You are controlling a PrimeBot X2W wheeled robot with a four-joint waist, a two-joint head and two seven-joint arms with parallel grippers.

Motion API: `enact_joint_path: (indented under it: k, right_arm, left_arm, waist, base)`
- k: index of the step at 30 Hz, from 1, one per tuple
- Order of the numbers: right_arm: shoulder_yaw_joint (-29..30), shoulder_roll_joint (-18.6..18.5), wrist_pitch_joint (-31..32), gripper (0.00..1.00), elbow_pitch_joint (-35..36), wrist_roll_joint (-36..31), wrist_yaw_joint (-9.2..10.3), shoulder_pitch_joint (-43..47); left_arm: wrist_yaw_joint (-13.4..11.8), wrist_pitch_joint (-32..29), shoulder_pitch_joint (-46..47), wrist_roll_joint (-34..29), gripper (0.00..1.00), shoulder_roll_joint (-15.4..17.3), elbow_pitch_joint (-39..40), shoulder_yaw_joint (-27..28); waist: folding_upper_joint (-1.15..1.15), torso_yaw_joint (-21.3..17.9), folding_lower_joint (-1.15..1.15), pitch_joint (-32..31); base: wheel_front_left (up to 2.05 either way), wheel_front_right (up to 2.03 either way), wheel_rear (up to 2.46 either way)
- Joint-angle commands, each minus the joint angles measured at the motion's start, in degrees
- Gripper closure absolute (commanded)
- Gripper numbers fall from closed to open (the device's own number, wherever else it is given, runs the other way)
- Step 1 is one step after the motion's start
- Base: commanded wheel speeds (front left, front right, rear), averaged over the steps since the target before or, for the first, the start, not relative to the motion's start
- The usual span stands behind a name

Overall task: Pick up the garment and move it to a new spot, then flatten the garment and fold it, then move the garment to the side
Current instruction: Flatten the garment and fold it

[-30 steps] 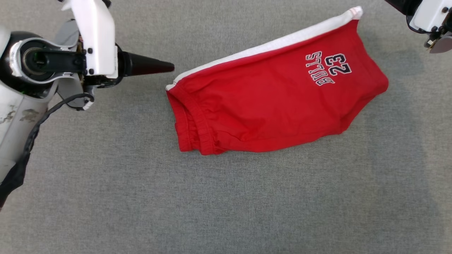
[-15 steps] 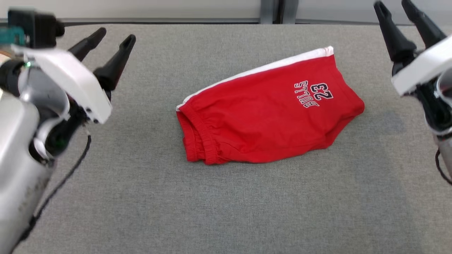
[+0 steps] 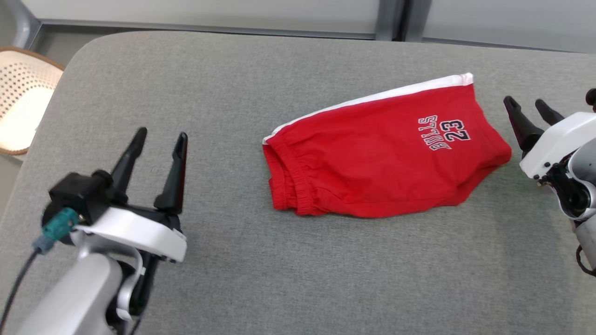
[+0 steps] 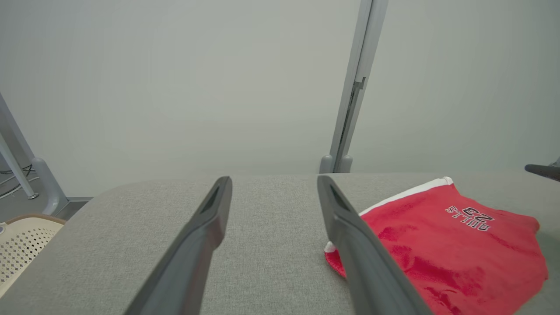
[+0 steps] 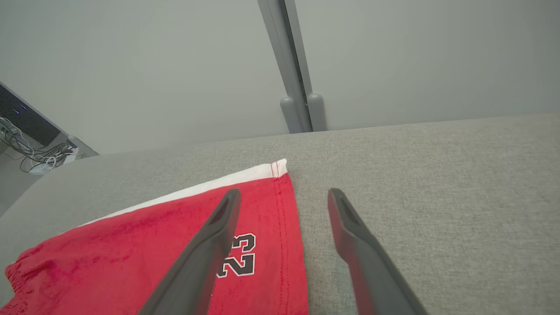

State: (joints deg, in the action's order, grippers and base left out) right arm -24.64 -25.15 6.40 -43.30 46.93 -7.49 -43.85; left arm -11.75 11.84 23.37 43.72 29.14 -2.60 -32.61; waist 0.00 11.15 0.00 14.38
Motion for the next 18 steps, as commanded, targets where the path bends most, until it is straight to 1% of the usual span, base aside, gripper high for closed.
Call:
enact_joint_path:
  k: [1, 5, 8, 11, 14, 16, 18]
  right_arm:
    - [-0.4, -0.4, 2.6, 0.0, -2.3, 1.1, 0.0, -1.4]
    - [0.5, -0.4, 10.2, 0.0, -8.5, 5.0, 0.0, -3.3]
    - [1.7, -0.1, 16.7, 0.0, -12.3, 8.7, 0.0, -4.6]
    - [2.4, 0.8, 23.0, 0.0, -14.4, 12.4, 0.0, -4.3]
    - [2.8, 0.8, 24.4, 0.0, -14.3, 13.8, 0.0, -4.3]
    - [2.8, 1.0, 25.0, 0.0, -14.0, 14.9, 0.01, -3.9]
    - [3.0, 1.1, 24.1, 0.0, -13.8, 15.5, 0.01, -3.8]
  left_arm:
    - [-0.6, 1.1, -2.0, 1.0, 0.0, -1.4, 0.4, 0.4]
    - [-1.0, 2.3, -4.7, 1.4, 0.0, -4.0, 0.5, 0.8]
    - [-0.5, 2.9, -5.8, 1.0, 0.0, -5.7, -0.3, 0.5]
    - [-0.3, 3.0, -5.8, -1.2, 0.0, -6.3, -1.7, -0.3]
    - [-0.5, 3.2, -5.9, -2.1, 0.0, -7.2, -2.4, -0.5]
    - [-0.2, 3.2, -6.2, -2.6, 0.0, -7.8, -2.8, -0.4]
    - [0.1, 3.3, -6.4, -2.8, 0.0, -8.5, -3.1, -0.3]
  waist:
    - [0.0, 1.5, 0.0, 1.3]
    - [0.0, 3.6, 0.0, 2.6]
    - [0.0, 5.4, 0.0, 3.1]
    - [0.0, 7.0, 0.0, 3.1]
    - [0.0, 8.0, 0.0, 3.0]
    - [0.0, 8.9, 0.0, 2.9]
    - [0.0, 9.7, 0.0, 3.0]
  base:
    - [0.0, 0.0, 0.0]
    - [0.0, 0.0, 0.0]
    - [0.0, 0.0, 0.0]
    - [0.0, 0.0, 0.0]
    - [0.0, 0.0, 0.0]
    - [0.0, 0.0, 0.0]
    - [0.0, 0.0, 0.0]
